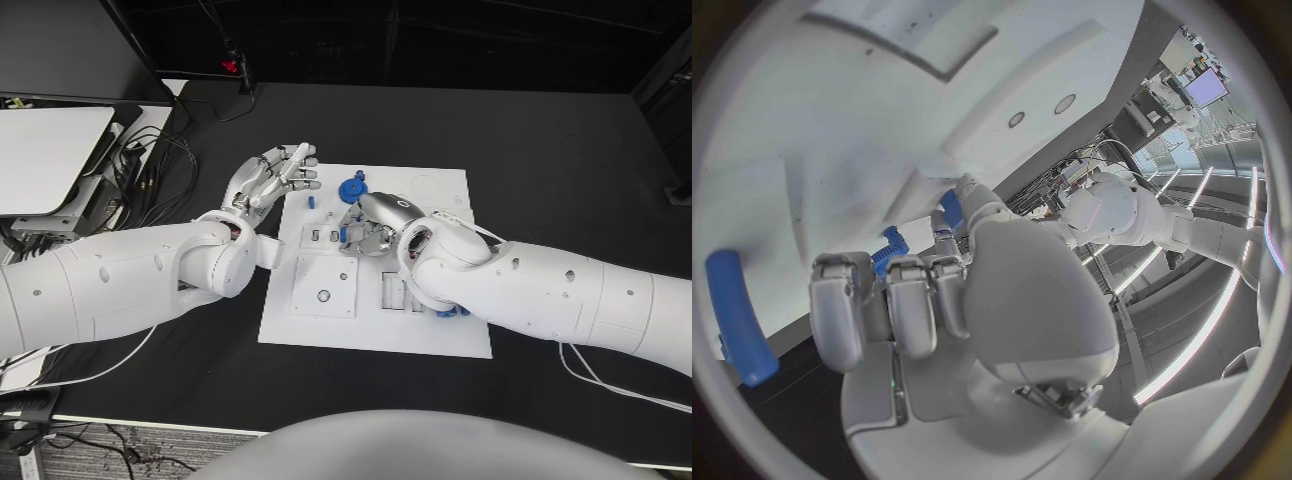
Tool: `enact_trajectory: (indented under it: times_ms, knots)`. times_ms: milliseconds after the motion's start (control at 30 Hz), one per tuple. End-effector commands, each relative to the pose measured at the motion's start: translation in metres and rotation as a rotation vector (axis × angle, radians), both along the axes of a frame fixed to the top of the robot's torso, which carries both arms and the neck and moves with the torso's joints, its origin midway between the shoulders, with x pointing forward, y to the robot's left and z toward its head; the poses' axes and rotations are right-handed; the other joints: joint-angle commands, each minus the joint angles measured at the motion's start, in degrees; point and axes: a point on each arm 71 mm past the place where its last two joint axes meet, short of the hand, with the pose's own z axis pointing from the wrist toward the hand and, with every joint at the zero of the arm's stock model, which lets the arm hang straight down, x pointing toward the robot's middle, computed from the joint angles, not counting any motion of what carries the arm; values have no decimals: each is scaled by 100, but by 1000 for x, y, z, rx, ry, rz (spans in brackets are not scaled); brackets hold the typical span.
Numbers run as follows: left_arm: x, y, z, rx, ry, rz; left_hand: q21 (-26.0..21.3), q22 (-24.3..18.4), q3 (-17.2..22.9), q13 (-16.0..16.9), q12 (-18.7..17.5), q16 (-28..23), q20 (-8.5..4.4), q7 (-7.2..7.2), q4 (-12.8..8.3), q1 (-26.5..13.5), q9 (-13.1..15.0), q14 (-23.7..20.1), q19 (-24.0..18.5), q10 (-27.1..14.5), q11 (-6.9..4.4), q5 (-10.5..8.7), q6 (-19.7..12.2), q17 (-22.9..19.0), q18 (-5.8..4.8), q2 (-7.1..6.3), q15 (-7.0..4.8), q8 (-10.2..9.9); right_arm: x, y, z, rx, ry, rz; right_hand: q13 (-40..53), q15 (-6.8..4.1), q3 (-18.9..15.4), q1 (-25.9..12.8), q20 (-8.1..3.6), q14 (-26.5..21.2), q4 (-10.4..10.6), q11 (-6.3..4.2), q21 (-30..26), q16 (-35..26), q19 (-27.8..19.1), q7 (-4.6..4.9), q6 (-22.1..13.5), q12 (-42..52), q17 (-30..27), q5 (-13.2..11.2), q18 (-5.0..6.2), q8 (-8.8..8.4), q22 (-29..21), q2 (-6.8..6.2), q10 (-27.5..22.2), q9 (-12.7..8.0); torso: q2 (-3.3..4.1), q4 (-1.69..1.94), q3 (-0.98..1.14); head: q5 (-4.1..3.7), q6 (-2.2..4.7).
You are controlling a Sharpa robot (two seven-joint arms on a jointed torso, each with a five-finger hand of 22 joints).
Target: Assemble the parts on the task board
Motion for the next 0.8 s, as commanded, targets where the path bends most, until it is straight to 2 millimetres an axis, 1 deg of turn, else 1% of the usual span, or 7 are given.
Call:
enact_trajectory:
  times_ms: [33,300,500,567,633,733,800]
  knots:
    - [-2,-1,11,-42,-145,-13,17,-5,-1,9,30,-32,12,688,-8,51,6,-8,24,-13,36,29,-14,-6,111,20,-35,18,-1,0,2,7,-25,9,1508,47,-76,-6,64,604,9,50,17,14,609,18,-75,14,1509,-43,-42,-15,1510,-67,586,4,-2,1,-1,-12,9]
    - [-2,-2,11,-46,-140,-20,17,-8,-2,9,30,-37,12,692,-8,58,6,-9,23,-12,48,33,-13,-6,113,20,-40,21,-6,-3,10,72,-121,23,1508,83,-245,-25,108,604,103,70,17,14,609,39,-173,14,1509,-77,-42,7,1510,-155,586,15,-3,4,1,-19,13]
    - [-2,-1,12,-45,-140,-19,14,-15,-8,6,23,-53,12,693,-10,75,4,-15,19,-20,99,36,-28,-6,120,7,-55,21,-14,-12,22,156,-206,35,1508,98,-335,-52,128,604,231,76,17,14,609,45,-206,14,1509,-72,-42,23,1510,-173,586,22,-10,-10,3,-2,57]
    - [-2,0,13,-44,-141,-17,13,-19,-12,6,24,-61,12,682,-11,87,3,-17,17,-14,133,37,-35,-5,123,-2,-55,23,-18,-17,29,200,-242,46,1508,102,-347,-60,133,604,294,80,17,14,609,49,-224,14,1509,-72,-42,25,1510,-171,586,22,-14,-21,0,8,64]
    - [-2,1,16,-43,-143,-15,12,-26,-18,12,48,-67,14,669,-11,105,3,-9,15,46,152,37,-49,-2,126,-13,-49,27,-20,-25,40,241,-267,56,1508,106,-325,-88,139,604,379,84,17,14,609,53,-244,14,1509,-59,-42,28,1510,-139,586,23,-11,-16,-1,2,69]
    - [-1,2,23,-36,-151,-19,33,-37,-31,14,111,-2,13,638,-6,134,0,155,45,229,140,37,-118,20,148,-21,-72,33,-19,-37,58,293,-266,55,1508,98,-249,-190,138,604,553,71,-1,14,590,40,-222,14,1509,-19,-35,61,1492,-91,586,36,-9,-3,2,-12,63]
    - [-1,2,29,-22,-160,-27,122,-17,-50,28,185,94,10,605,-4,138,2,370,182,427,100,37,-229,50,207,-21,-129,42,-18,-48,69,315,-246,48,1508,84,-237,-271,129,604,640,55,-8,14,583,25,-186,14,1509,53,-32,91,1485,-55,586,46,-21,-13,-2,-4,46]
